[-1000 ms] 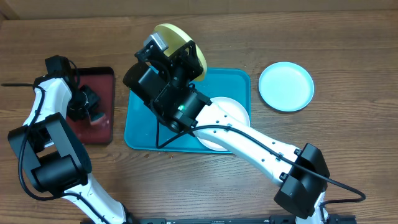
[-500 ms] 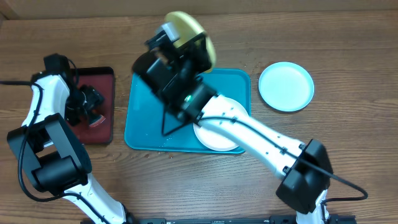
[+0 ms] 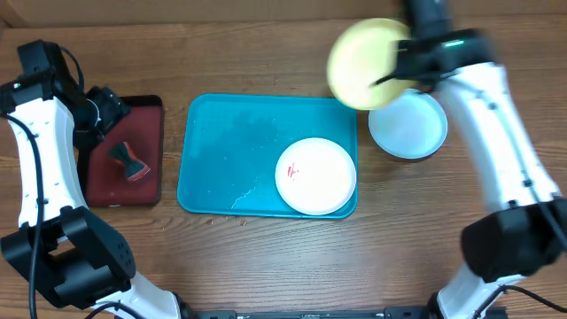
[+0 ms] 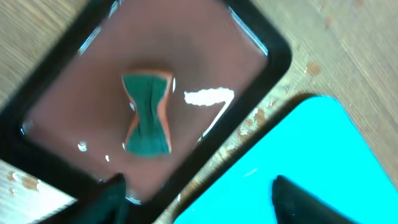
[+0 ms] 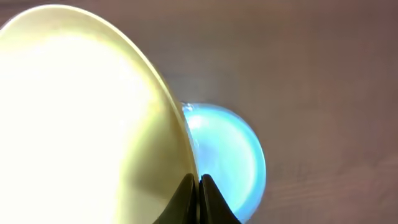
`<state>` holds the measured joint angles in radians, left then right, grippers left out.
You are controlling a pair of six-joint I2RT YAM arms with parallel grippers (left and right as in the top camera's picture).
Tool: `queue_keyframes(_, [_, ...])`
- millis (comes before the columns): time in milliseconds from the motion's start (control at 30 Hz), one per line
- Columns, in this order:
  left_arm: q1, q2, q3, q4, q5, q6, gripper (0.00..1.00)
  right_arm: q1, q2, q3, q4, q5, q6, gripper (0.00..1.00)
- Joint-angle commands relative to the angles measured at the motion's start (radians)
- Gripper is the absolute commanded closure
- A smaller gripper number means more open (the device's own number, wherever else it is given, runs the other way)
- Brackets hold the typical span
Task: Clean dirty plates on tray and stack at the side
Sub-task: 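Lift the yellow plate with the right gripper and stack it on the light blue plate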
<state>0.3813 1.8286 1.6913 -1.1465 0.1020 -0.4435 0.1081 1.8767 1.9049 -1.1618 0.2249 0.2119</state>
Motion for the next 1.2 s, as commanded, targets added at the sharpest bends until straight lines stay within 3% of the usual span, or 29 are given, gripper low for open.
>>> queue_keyframes(0, [0.001, 0.002, 0.005, -0.013, 0.031, 0.002, 0.44, -0.148, -0.027, 0.000, -0.056, -0.317, 0.053, 0.96])
queue_keyframes(100, [-0.011, 0.002, 0.005, -0.014, 0.031, 0.001, 0.53, -0.269, -0.026, -0.061, -0.075, -0.316, 0.050, 0.96])
queue_keyframes(267, [-0.040, 0.002, 0.005, -0.015, 0.030, 0.002, 0.53, -0.388, -0.026, -0.219, 0.000, -0.333, 0.050, 0.96])
queue_keyframes(467, [-0.071, 0.002, 0.005, -0.015, 0.029, 0.002, 0.48, -0.412, -0.026, -0.415, 0.169, -0.380, 0.051, 0.96])
queue_keyframes(633, [-0.081, 0.002, 0.005, -0.016, 0.029, 0.002, 0.46, -0.402, -0.025, -0.499, 0.261, -0.409, 0.052, 0.69])
queue_keyframes(767, [-0.081, 0.002, 0.004, -0.008, 0.027, 0.002, 0.44, -0.375, -0.025, -0.497, 0.267, -0.579, -0.029, 0.63])
queue_keyframes(867, [-0.081, 0.002, -0.004, -0.005, 0.025, 0.002, 0.43, -0.328, -0.025, -0.497, 0.269, -0.734, -0.143, 0.53])
queue_keyframes(1167, [-0.081, 0.002, -0.033, 0.000, 0.025, 0.002, 0.41, -0.112, -0.025, -0.496, 0.255, -0.608, -0.139, 0.37])
